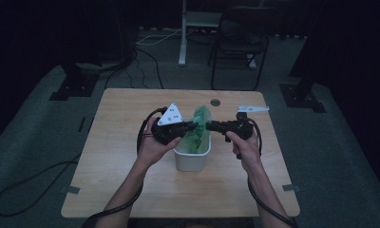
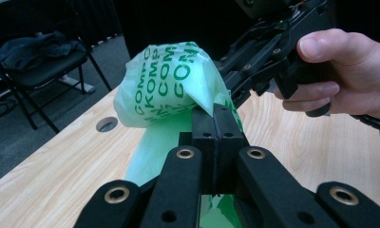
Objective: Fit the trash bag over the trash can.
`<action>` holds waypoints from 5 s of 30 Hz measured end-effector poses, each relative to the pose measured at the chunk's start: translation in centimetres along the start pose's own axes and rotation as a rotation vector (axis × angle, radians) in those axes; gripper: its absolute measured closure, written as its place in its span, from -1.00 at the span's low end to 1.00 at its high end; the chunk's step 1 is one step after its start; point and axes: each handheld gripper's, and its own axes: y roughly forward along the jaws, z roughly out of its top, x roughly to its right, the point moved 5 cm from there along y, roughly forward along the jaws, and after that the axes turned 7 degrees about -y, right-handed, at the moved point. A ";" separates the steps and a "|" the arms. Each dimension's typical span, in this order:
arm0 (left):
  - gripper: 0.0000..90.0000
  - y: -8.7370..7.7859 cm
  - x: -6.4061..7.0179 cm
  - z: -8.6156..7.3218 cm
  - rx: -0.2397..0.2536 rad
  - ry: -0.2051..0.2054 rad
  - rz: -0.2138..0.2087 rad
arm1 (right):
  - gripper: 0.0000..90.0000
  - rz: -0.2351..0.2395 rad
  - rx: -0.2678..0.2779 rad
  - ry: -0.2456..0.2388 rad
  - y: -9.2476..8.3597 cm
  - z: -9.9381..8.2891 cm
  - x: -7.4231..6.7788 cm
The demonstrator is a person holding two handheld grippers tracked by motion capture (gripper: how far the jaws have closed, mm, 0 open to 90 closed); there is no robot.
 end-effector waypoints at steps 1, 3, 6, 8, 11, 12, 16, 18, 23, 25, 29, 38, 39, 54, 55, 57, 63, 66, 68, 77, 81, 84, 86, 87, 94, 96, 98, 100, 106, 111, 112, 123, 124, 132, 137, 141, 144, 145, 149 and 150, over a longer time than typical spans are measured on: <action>1.00 -0.1 -0.1 0.0 -0.001 -0.001 0.002 | 1.00 -0.006 0.002 -0.003 -0.2 0.1 -0.1; 1.00 -0.3 -0.4 -0.3 -0.009 -0.003 0.014 | 1.00 -0.039 0.007 -0.019 -0.6 0.4 -0.1; 1.00 -0.5 -0.9 -0.9 -0.022 -0.016 0.026 | 1.00 -0.070 0.021 -0.036 -1.5 0.8 -0.2; 1.00 -0.6 -1.0 -1.3 -0.033 -0.020 0.032 | 1.00 -0.114 0.030 -0.049 -2.3 1.2 -0.2; 0.97 -0.7 -0.9 -1.9 -0.054 -0.014 0.038 | 1.00 -0.144 0.042 -0.069 -3.2 1.8 -0.3; 0.96 -0.7 -0.9 -2.1 -0.064 -0.011 0.043 | 1.00 -0.161 0.043 -0.080 -3.5 2.0 -0.3; 0.90 -0.8 -1.0 -2.8 -0.087 -0.010 0.059 | 1.00 -0.197 0.069 -0.106 -4.7 3.0 -0.7; 0.82 -1.0 -1.1 -2.7 -0.084 -0.012 0.061 | 1.00 -0.194 0.075 -0.122 -5.1 3.4 -1.0; 0.53 -1.0 -0.9 -1.5 -0.053 -0.005 0.056 | 1.00 -0.160 0.048 -0.190 -4.8 3.8 -2.5; 0.40 -0.9 -0.7 -0.8 -0.034 -0.009 0.043 | 1.00 -0.139 0.038 -0.209 -4.4 3.8 -3.1; 0.20 -0.2 -0.1 0.4 -0.015 -0.001 0.014 | 1.00 -0.105 0.022 -0.242 -3.6 3.9 -4.1; 0.36 1.2 1.2 1.6 -0.020 0.047 0.006 | 1.00 -0.047 -0.004 -0.284 -2.5 3.8 -5.6; 0.53 1.2 1.2 1.6 -0.023 0.056 0.008 | 1.00 -0.045 -0.007 -0.288 -2.4 3.8 -5.7; 1.00 -1.0 2.7 -0.2 -0.002 0.105 0.013 | 0.55 -0.111 0.005 -0.271 -4.2 4.1 -5.3; 1.00 -1.2 3.0 -0.4 0.004 0.104 0.014 | 0.51 -0.113 0.007 -0.262 -4.2 4.1 -5.2; 1.00 -1.4 3.6 -1.0 0.008 0.113 0.015 | 0.39 -0.122 -0.002 -0.243 -4.0 4.0 -5.0; 1.00 -1.9 6.1 -3.2 0.009 0.126 -0.006 | 0.34 -0.117 -0.023 -0.232 -3.4 3.2 -4.8; 1.00 -1.8 6.8 -4.3 -0.015 0.137 -0.002 | 0.33 -0.106 -0.041 -0.237 -3.2 2.9 -5.0; 1.00 -1.7 7.1 -4.9 -0.029 0.134 -0.001 | 0.30 -0.089 -0.052 -0.240 -3.0 2.5 -5.4; 0.96 -0.8 7.7 -8.5 -0.120 0.116 -0.007 | 0.24 -0.108 -0.139 -0.256 -2.3 -0.3 -5.9; 0.80 -0.8 7.6 -9.5 -0.150 0.109 0.005 | 0.23 -0.131 -0.158 -0.240 -2.6 -1.2 -5.3; 0.61 -1.5 7.3 -9.8 -0.149 0.103 0.025 | 0.22 -0.153 -0.167 -0.231 -2.9 -1.7 -4.8; 0.55 -2.2 6.9 -9.6 -0.130 0.093 0.039 | 0.22 -0.160 -0.166 -0.222 -3.2 -2.0 -4.5; 0.53 -2.2 6.9 -9.6 -0.130 0.093 0.039 | 0.22 -0.160 -0.166 -0.222 -3.2 -2.0 -4.5; 0.42 -3.2 6.2 -8.1 -0.075 0.078 0.058 | 0.22 -0.165 -0.174 -0.207 -3.3 -2.6 -4.1; 0.39 -3.1 6.1 -7.8 -0.065 0.073 0.056 | 0.22 -0.166 -0.180 -0.207 -3.2 -2.8 -4.0; 0.37 -3.0 6.0 -7.5 -0.058 0.071 0.055 | 0.22 -0.167 -0.182 -0.205 -3.2 -2.9 -3.9; 0.34 -2.8 5.9 -7.1 -0.054 0.074 0.060 | 0.23 -0.168 -0.180 -0.199 -3.2 -3.1 -3.8; 0.27 -2.2 5.9 -5.8 -0.033 0.058 0.041 | 0.23 -0.173 -0.179 -0.187 -3.3 -3.4 -3.5; 0.20 -1.3 6.0 -5.0 -0.028 0.036 0.021 | 0.23 -0.172 -0.176 -0.190 -3.2 -3.3 -3.5; 0.18 -1.0 6.1 -4.8 -0.029 0.031 0.012 | 0.23 -0.171 -0.176 -0.190 -3.2 -3.3 -3.6; 0.09 3.4 6.5 -4.5 -0.138 0.006 0.036 | 0.23 -0.171 -0.170 -0.191 -3.3 -3.3 -3.6; 0.19 3.6 6.4 -4.6 -0.155 0.005 0.048 | 0.23 -0.171 -0.167 -0.191 -3.3 -3.3 -3.6; 1.00 2.6 5.6 -4.7 -0.144 -0.032 0.078 | 0.23 -0.173 -0.167 -0.184 -3.5 -3.5 -3.5; 1.00 1.3 5.5 -4.5 -0.103 -0.038 0.085 | 0.23 -0.165 -0.169 -0.190 -3.2 -3.5 -3.8; 1.00 -0.1 5.4 -4.1 -0.045 -0.050 0.109 | 0.19 -0.163 -0.169 -0.190 -2.9 -3.4 -3.9; 1.00 -1.5 5.3 -3.7 -0.001 -0.056 0.131 | 0.14 -0.167 -0.167 -0.191 -2.8 -3.3 -3.8; 1.00 -2.0 5.3 -3.6 0.014 -0.058 0.137 | 0.12 -0.170 -0.168 -0.190 -2.7 -3.3 -3.8; 1.00 -3.8 5.1 -3.1 0.057 -0.058 0.158 | 0.06 -0.179 -0.170 -0.195 -2.4 -3.2 -3.7; 1.00 -4.1 5.1 -3.1 0.065 -0.056 0.163 | 0.05 -0.178 -0.170 -0.196 -2.3 -3.2 -3.7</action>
